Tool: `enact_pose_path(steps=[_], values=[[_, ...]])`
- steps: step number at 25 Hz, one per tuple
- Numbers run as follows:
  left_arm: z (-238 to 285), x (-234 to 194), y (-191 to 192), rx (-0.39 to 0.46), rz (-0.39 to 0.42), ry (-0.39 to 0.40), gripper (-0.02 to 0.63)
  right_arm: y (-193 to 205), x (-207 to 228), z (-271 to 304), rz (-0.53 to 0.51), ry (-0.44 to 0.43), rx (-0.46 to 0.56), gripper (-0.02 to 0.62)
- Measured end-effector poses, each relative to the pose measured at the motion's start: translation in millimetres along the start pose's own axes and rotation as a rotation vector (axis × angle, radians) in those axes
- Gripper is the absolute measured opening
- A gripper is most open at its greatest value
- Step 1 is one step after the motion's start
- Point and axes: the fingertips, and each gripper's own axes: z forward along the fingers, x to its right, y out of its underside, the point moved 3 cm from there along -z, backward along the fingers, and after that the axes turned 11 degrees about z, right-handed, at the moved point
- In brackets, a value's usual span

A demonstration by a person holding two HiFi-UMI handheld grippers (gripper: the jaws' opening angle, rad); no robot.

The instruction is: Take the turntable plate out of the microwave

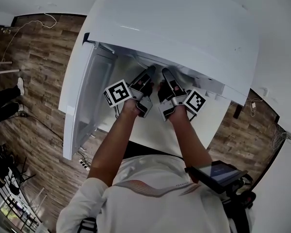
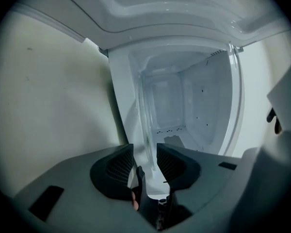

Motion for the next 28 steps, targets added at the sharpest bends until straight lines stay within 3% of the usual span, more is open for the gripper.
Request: enact_pose_path(steps=[7,10,18,21,24,28], values=[[7.1,0.4,-5.5,-0.006,-0.058,0.033,0.141,-0.5,4.2,6.0,0.068,0.008,0.012,0.179],[7.7,1.4,-5.6,-0.015,-0.069,0.033,0.088,0.6,4.2,8.2,0.09,0.009,0.017,0.175],[10.2,3.3,-4.9,-0.027,-0.096,0.057,0.049,1.4,9.3,8.8,0.167,0.011,0.035,0.095],[9.5,1.5,-2.8,-0.016,-0.119,0.082,0.046,1.9,7.8,8.1,0.149,0.01,0.036,0.087],[8.5,3.8,-2.7,0.009,-0.136,0.125,0.043,3.7,3.0,8.3,0.12,-0.004,0.038,0.038],[11.0,8.1,-4.9,0.019,-0.124,0.161,0.043,0.5,1.6,8.5,0.117,-0.045,0.053,0.037]])
